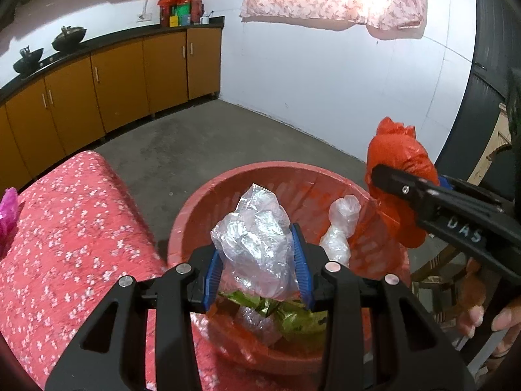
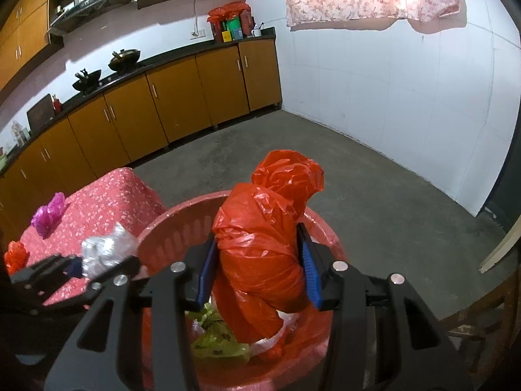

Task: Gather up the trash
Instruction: 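Open both tools to drop the orange-red bag and clear bag into the basket, then grasp the orange bag with the left tool while the right tool grasps the pink bag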

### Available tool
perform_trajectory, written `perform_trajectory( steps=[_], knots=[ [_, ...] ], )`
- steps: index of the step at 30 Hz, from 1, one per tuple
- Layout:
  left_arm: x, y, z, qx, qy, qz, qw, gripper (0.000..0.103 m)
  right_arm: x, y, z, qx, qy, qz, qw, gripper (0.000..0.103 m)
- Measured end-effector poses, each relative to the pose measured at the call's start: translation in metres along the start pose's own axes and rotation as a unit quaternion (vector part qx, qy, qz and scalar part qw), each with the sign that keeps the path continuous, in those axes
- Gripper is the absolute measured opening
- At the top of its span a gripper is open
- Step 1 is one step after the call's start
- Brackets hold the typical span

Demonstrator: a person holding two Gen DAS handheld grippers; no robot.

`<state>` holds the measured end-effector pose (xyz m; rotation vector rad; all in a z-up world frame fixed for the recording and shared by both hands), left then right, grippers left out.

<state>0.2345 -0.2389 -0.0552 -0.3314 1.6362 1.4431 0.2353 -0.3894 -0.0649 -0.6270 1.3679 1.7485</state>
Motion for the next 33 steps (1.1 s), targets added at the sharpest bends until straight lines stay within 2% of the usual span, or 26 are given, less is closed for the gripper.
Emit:
perform_trajectory(
  steps=[2,6,9,14,16,18,20,22,24,26,29,33],
  knots=[
    [0.000,-0.004,-0.002,0.002,-0.001,0.003,1.0000,0.039,0.000,0.000,-0.003,-0.012,-0.006,-0.003,1.000,0.047],
    [0.003,-0.010,-0.002,0.003,0.001,0.009,1.0000,0.052,-0.001,-0.002,-0.011,-0.029,-0.023,-0.006,0.999,0.055],
    [0.006,-0.012,0.001,0.002,0.005,0.013,0.9999,0.056,-0.001,-0.003,-0.017,-0.035,-0.036,-0.010,0.999,0.059],
    [0.011,-0.008,0.011,-0.013,0.014,0.013,0.9997,0.063,0.000,-0.001,-0.013,-0.022,-0.028,-0.015,0.999,0.071],
    [0.015,-0.003,0.020,-0.025,0.021,0.009,0.9994,0.067,0.001,0.001,-0.010,-0.011,-0.022,-0.021,0.999,0.085],
    [0.018,0.003,0.033,-0.044,0.031,0.003,0.9986,0.074,0.002,0.005,-0.005,0.002,-0.015,-0.033,0.999,0.096],
    [0.022,0.010,0.050,-0.059,0.044,-0.001,0.9973,0.076,0.002,0.007,0.002,0.016,-0.005,-0.042,0.999,0.098],
    [0.029,0.021,0.071,-0.080,0.059,-0.006,0.9950,0.080,0.002,0.005,0.013,0.027,0.019,-0.033,0.999,0.098],
    [0.036,0.033,0.094,-0.109,0.074,-0.014,0.9912,0.089,0.002,0.000,0.024,0.029,0.040,-0.019,0.999,0.099],
    [0.041,0.044,0.112,-0.131,0.083,-0.020,0.9877,0.090,0.004,-0.003,0.039,0.025,0.060,-0.014,0.998,0.099],
    [0.056,0.062,0.152,-0.183,0.095,-0.023,0.9782,0.096,0.008,-0.006,0.063,0.021,0.079,-0.019,0.996,0.099],
    [0.080,0.089,0.215,-0.263,0.122,-0.024,0.9567,0.099,0.012,-0.016,0.097,-0.002,0.087,-0.015,0.996,0.099]
  ],
)
Point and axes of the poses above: each gripper's, at about its wrist camera, not at the fingertips, and y roughly against the way its jaws point, z to its left, x to its underside, the point moved 1 cm from there along -y, roughly the way its jaws point, and after that the axes turned 14 degrees about -x, right-handed, at the moved point
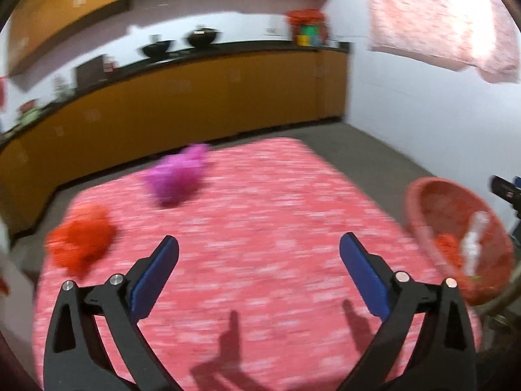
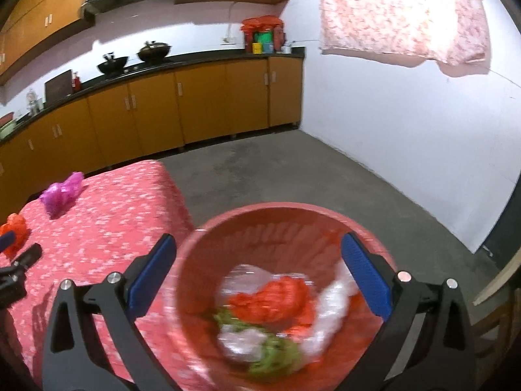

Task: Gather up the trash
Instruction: 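Grasp the orange bag with the left tool while the right tool grasps the pink bag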

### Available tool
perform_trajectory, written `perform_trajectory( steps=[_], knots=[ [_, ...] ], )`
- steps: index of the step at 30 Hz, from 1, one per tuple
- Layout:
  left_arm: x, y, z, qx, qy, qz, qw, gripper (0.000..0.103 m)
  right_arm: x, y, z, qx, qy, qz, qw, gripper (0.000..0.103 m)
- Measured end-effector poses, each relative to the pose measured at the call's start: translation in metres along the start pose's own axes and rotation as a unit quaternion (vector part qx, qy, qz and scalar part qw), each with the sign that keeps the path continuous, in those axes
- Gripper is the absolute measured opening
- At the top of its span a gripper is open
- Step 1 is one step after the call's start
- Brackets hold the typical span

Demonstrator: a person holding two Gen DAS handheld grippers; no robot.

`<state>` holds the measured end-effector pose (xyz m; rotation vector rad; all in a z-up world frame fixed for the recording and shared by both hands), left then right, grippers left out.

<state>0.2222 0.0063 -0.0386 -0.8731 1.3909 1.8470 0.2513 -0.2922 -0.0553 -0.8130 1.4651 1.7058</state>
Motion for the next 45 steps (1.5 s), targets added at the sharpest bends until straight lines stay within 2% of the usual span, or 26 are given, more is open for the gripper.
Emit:
perform_trajectory(
  steps=[4,7,11,19,24,30,31,36,40,42,45],
  knots=[
    [0.005,-0.015,0.070,-0.068,0.039,0.008,0.9968,0.099,-0.002,-0.015,0.039,-0.036,0.002,0.011,0.999,0.099],
    [0.008,-0.027,0.117,-0.116,0.064,0.010,0.9911,0.099,-0.003,-0.025,0.068,-0.056,0.012,0.020,0.998,0.099],
    [0.006,-0.051,0.161,-0.142,0.092,0.018,0.9855,0.099,-0.001,-0.040,0.107,-0.078,0.031,0.034,0.996,0.099],
    [0.005,-0.104,0.178,-0.117,0.076,0.056,0.9886,0.099,-0.002,-0.078,0.169,-0.112,0.054,0.061,0.990,0.099],
    [0.006,-0.129,0.178,-0.103,0.077,0.091,0.9875,0.099,-0.004,-0.094,0.189,-0.124,0.060,0.068,0.988,0.099],
    [0.007,-0.146,0.181,-0.077,0.088,0.114,0.9866,0.099,-0.004,-0.107,0.205,-0.132,0.066,0.076,0.986,0.099],
    [0.007,-0.146,0.180,-0.074,0.088,0.114,0.9869,0.097,-0.003,-0.108,0.206,-0.134,0.067,0.077,0.986,0.099],
    [0.007,-0.149,0.179,-0.063,0.086,0.114,0.9878,0.075,-0.002,-0.119,0.220,-0.143,0.072,0.084,0.984,0.099],
    [0.006,-0.148,0.179,-0.061,0.085,0.105,0.9889,0.063,0.000,-0.125,0.231,-0.150,0.079,0.088,0.982,0.099],
    [0.005,-0.145,0.180,-0.060,0.087,0.098,0.9895,0.050,0.001,-0.128,0.237,-0.154,0.083,0.089,0.981,0.099],
    [0.005,-0.138,0.180,-0.067,0.087,0.085,0.9903,0.043,-0.001,-0.134,0.244,-0.161,0.084,0.090,0.979,0.099]
  ],
)
Point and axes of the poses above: each gripper's, at about its wrist camera, not at the fingertips, and y roughly against the way its jaws point, z to its left, x to its underside, the point moved 1 cm from there along -y, roughly the way its jaws point, and after that the axes turned 14 degrees about -x, right-handed, at the moved point
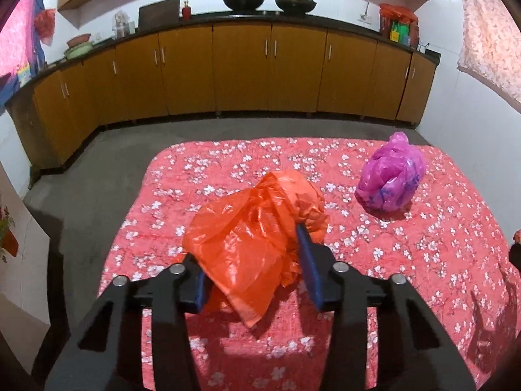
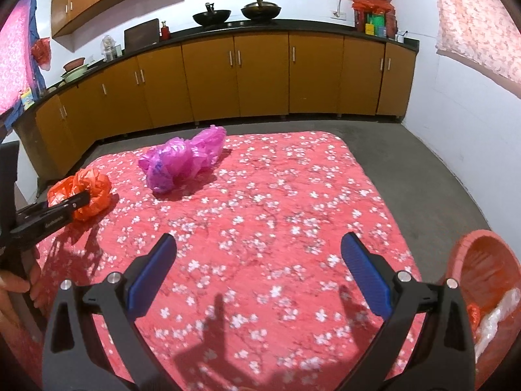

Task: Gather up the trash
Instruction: 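Grasp the orange bag with the left tool while the right tool grasps the pink bag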

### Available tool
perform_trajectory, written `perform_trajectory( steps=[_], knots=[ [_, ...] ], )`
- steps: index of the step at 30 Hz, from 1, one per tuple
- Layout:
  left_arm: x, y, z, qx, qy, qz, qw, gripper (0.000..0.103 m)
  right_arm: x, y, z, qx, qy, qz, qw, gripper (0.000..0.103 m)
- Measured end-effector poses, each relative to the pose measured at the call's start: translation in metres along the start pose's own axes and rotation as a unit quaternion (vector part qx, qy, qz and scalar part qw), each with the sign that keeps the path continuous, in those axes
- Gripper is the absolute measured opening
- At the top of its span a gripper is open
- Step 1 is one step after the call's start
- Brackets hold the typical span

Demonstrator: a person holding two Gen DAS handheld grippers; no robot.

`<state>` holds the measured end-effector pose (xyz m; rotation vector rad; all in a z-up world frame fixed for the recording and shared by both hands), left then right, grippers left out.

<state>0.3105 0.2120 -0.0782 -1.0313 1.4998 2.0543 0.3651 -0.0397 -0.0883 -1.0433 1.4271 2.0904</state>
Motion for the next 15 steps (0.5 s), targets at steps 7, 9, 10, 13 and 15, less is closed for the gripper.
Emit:
perform_trajectory(
  steps=[7,9,10,13,15],
  knots=[
    [0.003,0.010,0.009,-0.004,0.007,-0.014,0.9999,0.031,-0.016,-0.028,0.018,-0.018,0.002,-0.003,1.000,0.099],
    [0.005,0.013,0.014,-0.003,0.014,-0.015,0.9998,0.030,-0.022,-0.036,0.023,-0.023,0.004,-0.004,1.000,0.098],
    [0.005,0.014,0.017,-0.003,0.018,-0.015,0.9997,0.030,-0.026,-0.041,0.026,-0.025,0.004,-0.005,1.000,0.098],
    [0.009,0.019,0.025,-0.003,0.025,-0.019,0.9995,0.030,-0.040,-0.059,0.035,-0.031,0.000,-0.007,1.000,0.098],
    [0.010,0.021,0.030,-0.006,0.030,-0.020,0.9993,0.030,-0.052,-0.075,0.041,-0.038,-0.009,-0.009,0.999,0.098]
  ],
)
Point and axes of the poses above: each gripper's, at about its wrist camera, not at the fingertips, and y roughly against the way its jaws point, z to its left, x to its underside, the point moved 1 cm from there along -y, roughly the way its jaws point, and after that the axes turned 14 degrees about -x, right-handed, at the moved point
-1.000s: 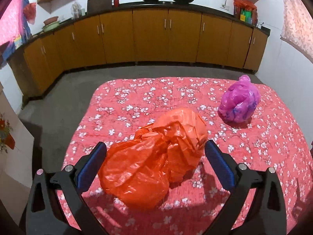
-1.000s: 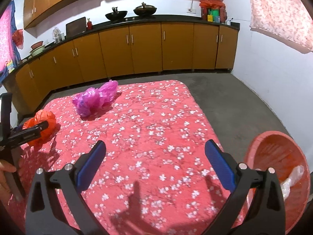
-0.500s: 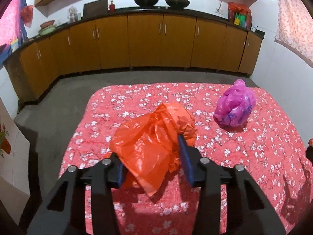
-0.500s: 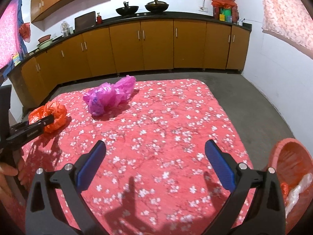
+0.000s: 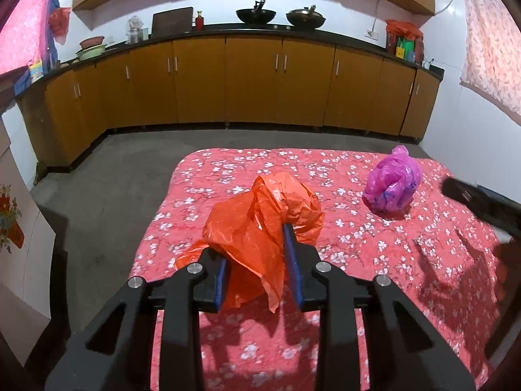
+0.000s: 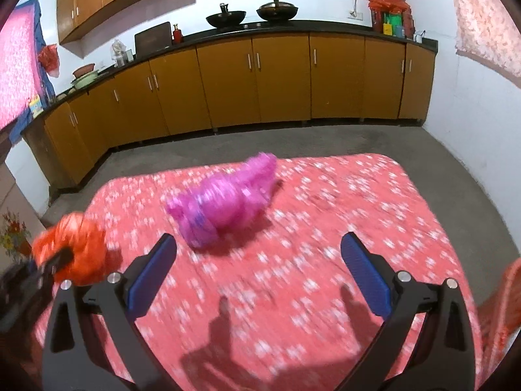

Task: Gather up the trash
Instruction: 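Grasp the orange bag with the left tool while the right tool grasps the pink bag, then carry the orange bag and pink bag over the orange basket with both tools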

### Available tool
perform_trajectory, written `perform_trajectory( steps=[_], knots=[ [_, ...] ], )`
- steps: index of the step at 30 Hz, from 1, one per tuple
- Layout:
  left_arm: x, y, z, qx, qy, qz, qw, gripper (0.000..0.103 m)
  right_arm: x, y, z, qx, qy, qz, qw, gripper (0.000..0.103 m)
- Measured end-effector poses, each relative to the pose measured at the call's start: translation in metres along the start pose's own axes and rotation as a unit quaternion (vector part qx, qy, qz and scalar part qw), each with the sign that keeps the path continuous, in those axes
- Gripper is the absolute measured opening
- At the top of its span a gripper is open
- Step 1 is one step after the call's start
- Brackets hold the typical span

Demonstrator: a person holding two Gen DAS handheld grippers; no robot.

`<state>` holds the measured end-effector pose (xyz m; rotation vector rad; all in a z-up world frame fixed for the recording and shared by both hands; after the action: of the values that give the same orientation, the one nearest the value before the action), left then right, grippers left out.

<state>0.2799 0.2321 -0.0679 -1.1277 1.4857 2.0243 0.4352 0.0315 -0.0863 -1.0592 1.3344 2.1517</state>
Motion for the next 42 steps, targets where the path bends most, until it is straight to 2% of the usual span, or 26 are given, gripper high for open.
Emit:
perform_trajectory(
  steps=[9,12,14,15,17,19,20,28,42],
  knots=[
    [-0.002,-0.007,0.008,-0.006,0.022,0.006,0.9997,0.030,-0.024,-0.062,0.010,0.007,-0.030,0.022,0.999,0.096],
    [-0.002,-0.008,0.005,-0.007,0.018,0.004,0.9998,0.030,-0.021,-0.072,0.009,0.002,-0.024,0.034,0.999,0.085],
    [-0.001,-0.009,0.004,-0.006,0.018,0.005,0.9998,0.030,-0.018,-0.074,0.009,-0.009,-0.023,0.038,0.999,0.073],
    [-0.002,-0.009,0.003,-0.006,0.019,0.006,0.9998,0.030,-0.018,-0.074,0.009,-0.014,-0.022,0.041,0.999,0.063],
    [-0.002,-0.009,0.003,-0.005,0.022,0.006,0.9997,0.030,-0.016,-0.072,0.010,-0.022,-0.016,0.045,0.999,0.057],
    [-0.002,-0.008,0.002,-0.003,0.022,0.007,0.9997,0.030,-0.014,-0.070,0.012,-0.023,-0.008,0.047,0.999,0.046],
    [-0.002,-0.007,0.002,-0.002,0.021,0.007,0.9998,0.030,-0.013,-0.067,0.012,-0.026,-0.004,0.048,0.998,0.045],
    [-0.001,0.009,-0.007,0.010,0.014,0.003,0.9999,0.030,-0.003,-0.025,0.009,-0.019,0.016,0.043,0.999,0.039],
    [-0.005,0.077,-0.035,0.044,0.001,-0.028,0.9987,0.030,0.030,0.112,-0.017,0.021,0.021,0.020,0.999,0.039]
  ],
)
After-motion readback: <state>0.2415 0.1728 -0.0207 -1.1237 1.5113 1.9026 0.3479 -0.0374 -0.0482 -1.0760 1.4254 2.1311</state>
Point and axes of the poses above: each gripper's, at about its wrist camera, not at the fingertips, and y roughly against the way its jaws point, z to its left, x to its underside, the point moved 1 cm from there along -y, roughly the way its jaws point, and after that the axes turned 14 degrees about -x, right-handed, at the moved point
